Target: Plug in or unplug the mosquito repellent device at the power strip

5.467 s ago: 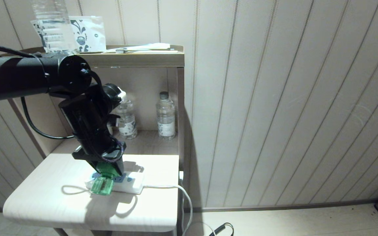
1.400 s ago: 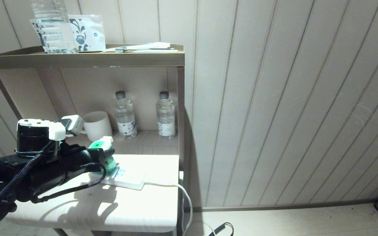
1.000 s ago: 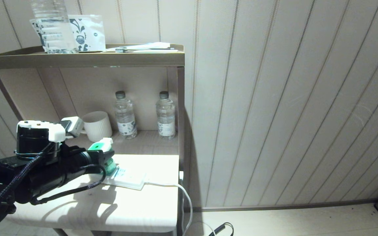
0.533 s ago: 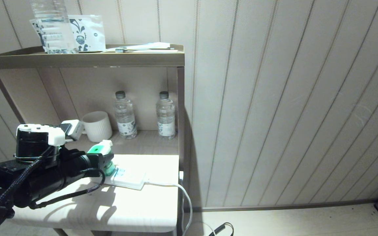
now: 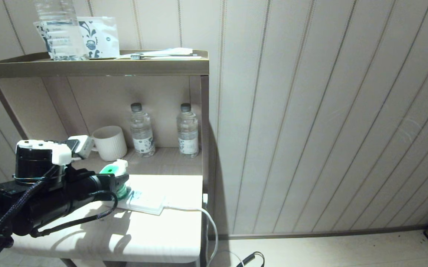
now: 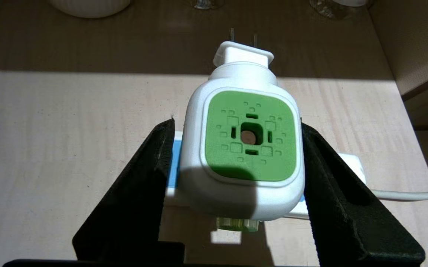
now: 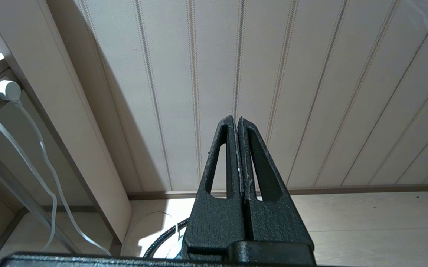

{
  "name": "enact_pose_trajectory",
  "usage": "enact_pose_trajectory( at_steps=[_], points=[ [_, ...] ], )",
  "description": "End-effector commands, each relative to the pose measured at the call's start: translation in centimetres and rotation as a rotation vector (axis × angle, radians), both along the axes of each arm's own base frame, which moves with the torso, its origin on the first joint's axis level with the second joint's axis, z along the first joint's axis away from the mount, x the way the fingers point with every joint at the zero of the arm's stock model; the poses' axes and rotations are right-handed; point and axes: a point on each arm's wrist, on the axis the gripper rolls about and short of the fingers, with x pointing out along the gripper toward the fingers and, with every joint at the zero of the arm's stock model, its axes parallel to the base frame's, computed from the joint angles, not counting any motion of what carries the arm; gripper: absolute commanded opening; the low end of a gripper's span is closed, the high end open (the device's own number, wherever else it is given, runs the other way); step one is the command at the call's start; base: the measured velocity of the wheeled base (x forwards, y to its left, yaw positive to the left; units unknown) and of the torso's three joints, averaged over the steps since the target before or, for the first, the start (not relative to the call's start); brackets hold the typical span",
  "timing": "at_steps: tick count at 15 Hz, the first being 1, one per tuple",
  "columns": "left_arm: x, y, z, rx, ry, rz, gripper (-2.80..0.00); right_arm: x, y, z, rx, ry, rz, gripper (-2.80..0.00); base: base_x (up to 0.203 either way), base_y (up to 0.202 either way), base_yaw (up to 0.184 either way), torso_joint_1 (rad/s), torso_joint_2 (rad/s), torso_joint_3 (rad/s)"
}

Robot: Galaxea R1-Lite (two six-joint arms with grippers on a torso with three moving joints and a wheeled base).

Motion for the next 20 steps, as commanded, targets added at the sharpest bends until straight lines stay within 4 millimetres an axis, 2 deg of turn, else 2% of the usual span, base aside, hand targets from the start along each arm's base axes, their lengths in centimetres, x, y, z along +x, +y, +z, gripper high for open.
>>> enact_pose_trajectory(
  at_steps=[1, 8, 16, 20],
  points=[
    [-0.2, 0.1, 0.4, -0.008, -0.02, 0.002, 0.0, 0.0, 0.0, 0.0, 0.0, 0.001, 0.0, -2.8, 0.0, 0.0, 0.0, 0.0, 0.0, 0.0],
    [-0.6, 0.2, 0.4, -0.037, -0.103, 0.007, 0.0, 0.0, 0.0, 0.0, 0.0, 0.001, 0.0, -2.8, 0.0, 0.0, 0.0, 0.0, 0.0, 0.0],
    [-0.9, 0.9, -2.8, 0.017, -0.245, -0.005, 0.0, 0.0, 0.0, 0.0, 0.0, 0.001, 0.0, -2.8, 0.0, 0.0, 0.0, 0.0, 0.0, 0.0],
    [-1.0, 0.9, -3.3, 0.012, -0.267, 0.0, 0.0, 0.0, 0.0, 0.0, 0.0, 0.001, 0.0, -2.8, 0.0, 0.0, 0.0, 0.0, 0.0, 0.0]
  ],
)
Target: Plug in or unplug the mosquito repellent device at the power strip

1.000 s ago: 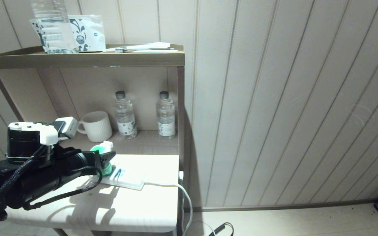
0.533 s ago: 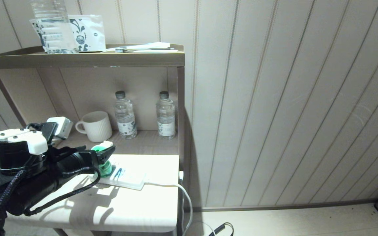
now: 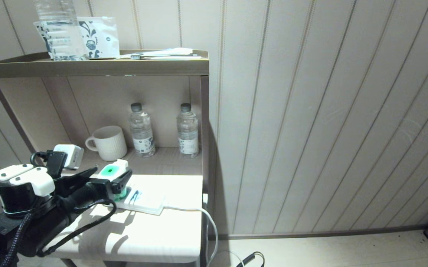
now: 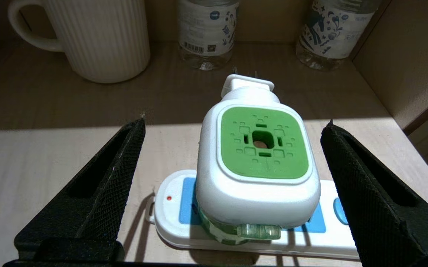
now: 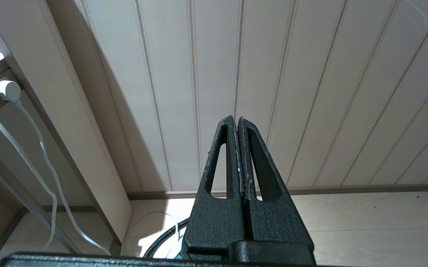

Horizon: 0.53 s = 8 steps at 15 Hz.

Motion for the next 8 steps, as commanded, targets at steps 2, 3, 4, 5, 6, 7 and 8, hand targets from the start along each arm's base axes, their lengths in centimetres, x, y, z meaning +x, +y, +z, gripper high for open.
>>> enact_pose_trajectory(
  at_steps=[2, 3, 4, 5, 6, 7, 8],
  points=[
    [-0.43, 0.0, -0.63, -0.001, 0.007, -0.004, 0.0, 0.0, 0.0, 0.0, 0.0, 0.001, 0.0, -2.8, 0.0, 0.0, 0.0, 0.0, 0.0, 0.0],
    [-0.63, 0.0, -0.67, -0.003, -0.002, -0.007, 0.0, 0.0, 0.0, 0.0, 0.0, 0.001, 0.0, -2.8, 0.0, 0.0, 0.0, 0.0, 0.0, 0.0],
    [-0.68, 0.01, -0.71, -0.004, -0.007, -0.006, 0.0, 0.0, 0.0, 0.0, 0.0, 0.001, 0.0, -2.8, 0.0, 0.0, 0.0, 0.0, 0.0, 0.0],
    [-0.66, 0.0, -0.7, -0.005, -0.013, -0.006, 0.0, 0.0, 0.0, 0.0, 0.0, 0.001, 0.0, -2.8, 0.0, 0.0, 0.0, 0.0, 0.0, 0.0],
    [-0.65, 0.01, -0.74, -0.006, -0.015, -0.005, 0.0, 0.0, 0.0, 0.0, 0.0, 0.001, 0.0, -2.8, 0.0, 0.0, 0.0, 0.0, 0.0, 0.0],
    [-0.62, 0.0, -0.94, -0.005, -0.012, -0.004, 0.0, 0.0, 0.0, 0.0, 0.0, 0.001, 0.0, -2.8, 0.0, 0.0, 0.0, 0.0, 0.0, 0.0],
    [-0.55, -0.03, -1.01, -0.009, -0.024, -0.004, 0.0, 0.0, 0.0, 0.0, 0.0, 0.001, 0.0, -2.8, 0.0, 0.0, 0.0, 0.0, 0.0, 0.0]
  ],
)
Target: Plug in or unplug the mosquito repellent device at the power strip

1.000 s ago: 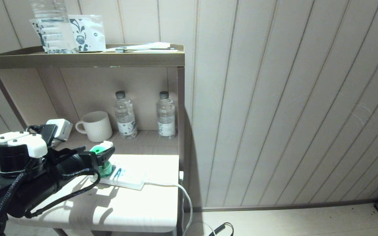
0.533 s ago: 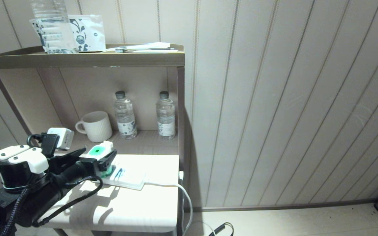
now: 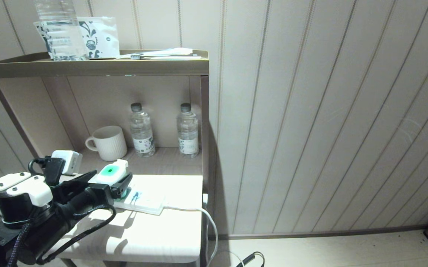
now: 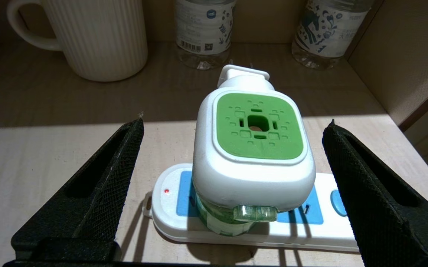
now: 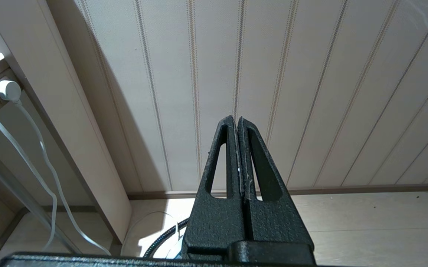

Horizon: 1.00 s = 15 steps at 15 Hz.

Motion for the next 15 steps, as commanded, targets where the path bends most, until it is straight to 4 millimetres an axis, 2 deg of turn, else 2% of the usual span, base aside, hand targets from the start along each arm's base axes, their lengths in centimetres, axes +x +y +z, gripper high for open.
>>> enact_pose_trajectory(
  at_steps=[1, 7, 15],
  points=[
    [0.16, -0.08, -0.43, -0.002, -0.005, 0.0, 0.0, 0.0, 0.0, 0.0, 0.0, 0.001, 0.0, -2.8, 0.0, 0.0, 0.0, 0.0, 0.0, 0.0],
    [0.29, -0.14, -1.02, -0.005, -0.012, 0.009, 0.0, 0.0, 0.0, 0.0, 0.0, 0.001, 0.0, -2.8, 0.0, 0.0, 0.0, 0.0, 0.0, 0.0],
    [1.03, -0.34, -0.71, -0.031, -0.056, 0.06, 0.0, 0.0, 0.0, 0.0, 0.0, 0.001, 0.0, -2.8, 0.0, 0.0, 0.0, 0.0, 0.0, 0.0]
  ],
)
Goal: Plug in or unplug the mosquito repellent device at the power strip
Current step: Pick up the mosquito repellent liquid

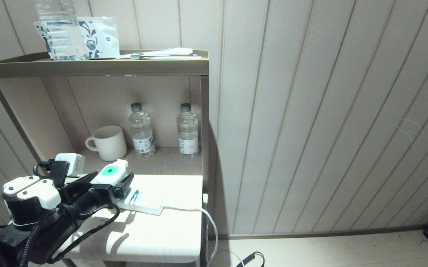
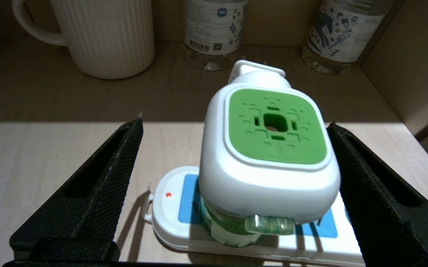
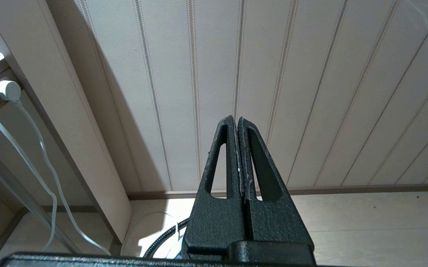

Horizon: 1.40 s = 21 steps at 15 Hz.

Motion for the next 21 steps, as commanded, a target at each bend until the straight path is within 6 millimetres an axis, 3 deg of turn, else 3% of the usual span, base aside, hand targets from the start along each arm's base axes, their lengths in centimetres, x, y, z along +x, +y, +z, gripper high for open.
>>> enact_pose_trajectory(
  at_steps=[1, 19, 20, 21],
  points=[
    [0.39, -0.11, 0.35, -0.017, -0.044, 0.011, 0.0, 0.0, 0.0, 0.0, 0.0, 0.001, 0.0, -2.8, 0.0, 0.0, 0.0, 0.0, 0.0, 0.0],
    [0.67, -0.26, 0.74, -0.023, -0.066, 0.011, 0.0, 0.0, 0.0, 0.0, 0.0, 0.001, 0.0, -2.8, 0.0, 0.0, 0.0, 0.0, 0.0, 0.0],
    [0.7, -0.27, 0.71, -0.023, -0.065, 0.011, -2.8, 0.0, 0.0, 0.0, 0.0, 0.001, 0.0, -2.8, 0.0, 0.0, 0.0, 0.0, 0.0, 0.0],
    [0.69, -0.27, 0.71, -0.023, -0.065, 0.011, -2.8, 0.0, 0.0, 0.0, 0.0, 0.001, 0.0, -2.8, 0.0, 0.0, 0.0, 0.0, 0.0, 0.0]
  ],
)
